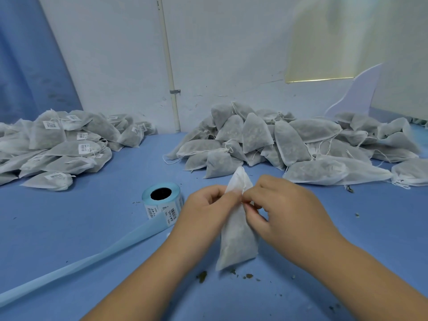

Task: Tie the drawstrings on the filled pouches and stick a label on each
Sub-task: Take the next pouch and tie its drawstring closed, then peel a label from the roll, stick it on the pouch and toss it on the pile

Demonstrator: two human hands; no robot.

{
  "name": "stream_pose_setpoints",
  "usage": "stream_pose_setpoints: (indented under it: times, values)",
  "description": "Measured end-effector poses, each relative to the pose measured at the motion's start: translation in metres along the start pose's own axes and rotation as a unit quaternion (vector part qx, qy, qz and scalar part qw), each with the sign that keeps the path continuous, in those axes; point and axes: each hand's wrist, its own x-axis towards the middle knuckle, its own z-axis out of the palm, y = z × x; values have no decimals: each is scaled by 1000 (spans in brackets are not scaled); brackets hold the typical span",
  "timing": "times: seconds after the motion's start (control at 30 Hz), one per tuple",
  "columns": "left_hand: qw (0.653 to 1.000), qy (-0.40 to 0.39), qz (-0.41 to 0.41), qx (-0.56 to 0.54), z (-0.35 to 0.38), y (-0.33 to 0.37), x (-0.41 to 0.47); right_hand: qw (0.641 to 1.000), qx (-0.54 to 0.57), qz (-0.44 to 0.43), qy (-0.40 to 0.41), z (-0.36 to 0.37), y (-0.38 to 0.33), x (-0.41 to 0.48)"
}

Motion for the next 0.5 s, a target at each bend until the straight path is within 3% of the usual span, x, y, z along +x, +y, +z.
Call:
stream_pose_setpoints:
  times: [0.2, 0.33, 0.5]
  values:
    - [992, -43, -64, -97, -6, -4, 5, 993, 105, 40, -37, 2, 3, 0]
    - [985, -64, -92, -131, -11, -4, 7, 977, 197, 74, -21, 7, 7, 1]
    - [982, -94, -89, -136, -16, -4, 7, 977, 199, 70, -29, 11, 9, 0]
